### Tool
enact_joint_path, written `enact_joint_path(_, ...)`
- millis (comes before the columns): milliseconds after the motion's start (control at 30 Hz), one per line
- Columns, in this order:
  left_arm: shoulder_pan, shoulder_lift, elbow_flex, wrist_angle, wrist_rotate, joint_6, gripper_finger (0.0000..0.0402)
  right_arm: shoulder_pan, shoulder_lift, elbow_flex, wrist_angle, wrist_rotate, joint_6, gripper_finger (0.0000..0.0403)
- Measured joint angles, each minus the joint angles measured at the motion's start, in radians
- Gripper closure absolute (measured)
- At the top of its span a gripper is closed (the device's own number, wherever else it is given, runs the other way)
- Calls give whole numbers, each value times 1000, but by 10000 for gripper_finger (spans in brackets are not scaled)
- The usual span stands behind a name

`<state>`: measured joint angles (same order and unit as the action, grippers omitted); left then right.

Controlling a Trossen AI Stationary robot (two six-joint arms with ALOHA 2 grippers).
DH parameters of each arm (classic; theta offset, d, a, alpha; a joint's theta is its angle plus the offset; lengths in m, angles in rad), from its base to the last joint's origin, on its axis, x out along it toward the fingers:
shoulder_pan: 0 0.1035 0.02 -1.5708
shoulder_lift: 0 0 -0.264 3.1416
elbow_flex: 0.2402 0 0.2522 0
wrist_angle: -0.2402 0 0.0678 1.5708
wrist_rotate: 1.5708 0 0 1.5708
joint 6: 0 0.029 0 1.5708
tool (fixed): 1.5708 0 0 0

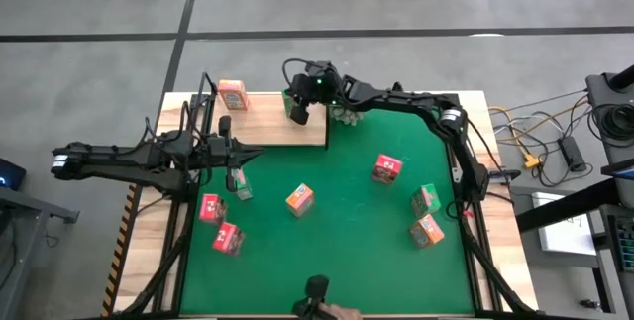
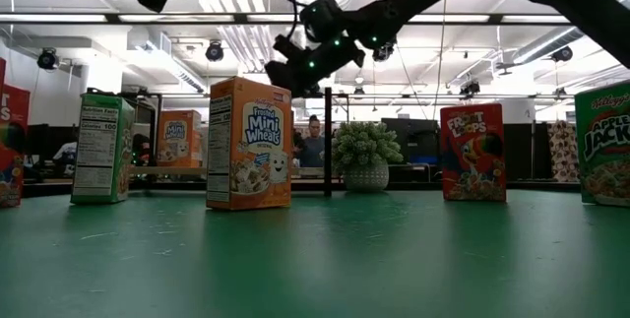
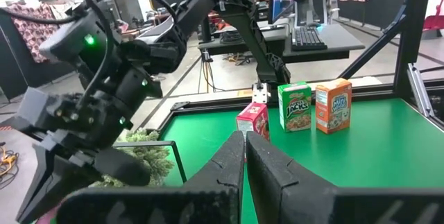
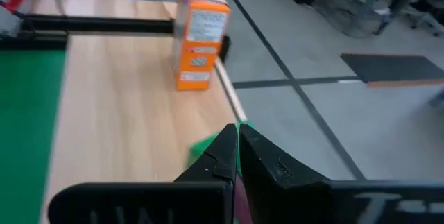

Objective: Stack cereal on shelf
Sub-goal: Put the top green cereal box on the shelf

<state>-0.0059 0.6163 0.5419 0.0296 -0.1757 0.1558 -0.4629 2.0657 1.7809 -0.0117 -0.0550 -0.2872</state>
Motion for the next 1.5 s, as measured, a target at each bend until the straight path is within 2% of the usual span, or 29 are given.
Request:
enact_joint_path(100, 0, 0, 0, 0, 0, 0, 402, 0, 1, 0, -3, 51, -5, 394)
enact_joint_path(233, 0, 0, 0, 0, 0, 0, 402, -3, -1, 0, -30, 68, -12, 394)
enact_joint_path(433, 0, 0, 0, -1, 0, 0, 402, -2, -4, 0, -73, 166, -24, 394)
enact_joint_path(633, 0, 0, 0, -1, 0, 0, 402, -2, -16, 0, -89, 240, 31, 394)
enact_joint_path(800, 0, 0, 0, -1, 0, 0, 402, 0, -16, 0, -90, 242, 99, 394)
enact_joint_path(1033, 0, -1, 0, -1, 0, 0, 402, 0, -21, 0, -91, 273, 91, 394)
enact_joint_path(1300, 0, -1, 0, -3, 1, 0, 402, 18, -29, 22, -91, 261, 96, 394)
enact_joint_path(1500, 0, -1, 0, -3, 1, 0, 402, 37, -29, 29, -171, 231, 94, 394)
